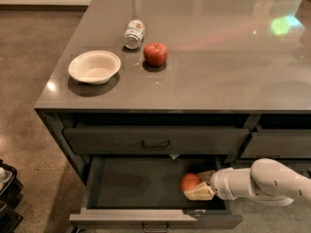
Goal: Place orange into middle drawer
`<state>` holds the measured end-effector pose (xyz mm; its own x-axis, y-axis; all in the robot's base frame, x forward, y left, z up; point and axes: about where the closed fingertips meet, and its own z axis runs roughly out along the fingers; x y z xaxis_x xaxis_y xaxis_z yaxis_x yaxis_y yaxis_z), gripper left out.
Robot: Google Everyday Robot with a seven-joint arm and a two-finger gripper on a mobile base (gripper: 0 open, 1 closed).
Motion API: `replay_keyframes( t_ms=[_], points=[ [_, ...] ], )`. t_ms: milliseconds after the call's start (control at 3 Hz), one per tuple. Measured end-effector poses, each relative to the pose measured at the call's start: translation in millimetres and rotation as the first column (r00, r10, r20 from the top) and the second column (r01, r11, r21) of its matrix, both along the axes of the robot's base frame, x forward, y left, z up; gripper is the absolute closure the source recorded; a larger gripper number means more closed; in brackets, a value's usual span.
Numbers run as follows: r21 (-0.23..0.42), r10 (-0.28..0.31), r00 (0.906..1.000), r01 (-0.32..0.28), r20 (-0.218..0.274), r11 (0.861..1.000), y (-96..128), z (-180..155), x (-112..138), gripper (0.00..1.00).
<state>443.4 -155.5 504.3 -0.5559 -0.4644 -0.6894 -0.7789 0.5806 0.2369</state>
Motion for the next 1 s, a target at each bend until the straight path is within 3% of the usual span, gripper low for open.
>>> replay_keyframes(
  t_ms=[1000],
  points=[
    [-0.112, 0.01, 0.9978, -0.018, -0.065, 0.994, 13, -84, 25, 1.0]
  ],
)
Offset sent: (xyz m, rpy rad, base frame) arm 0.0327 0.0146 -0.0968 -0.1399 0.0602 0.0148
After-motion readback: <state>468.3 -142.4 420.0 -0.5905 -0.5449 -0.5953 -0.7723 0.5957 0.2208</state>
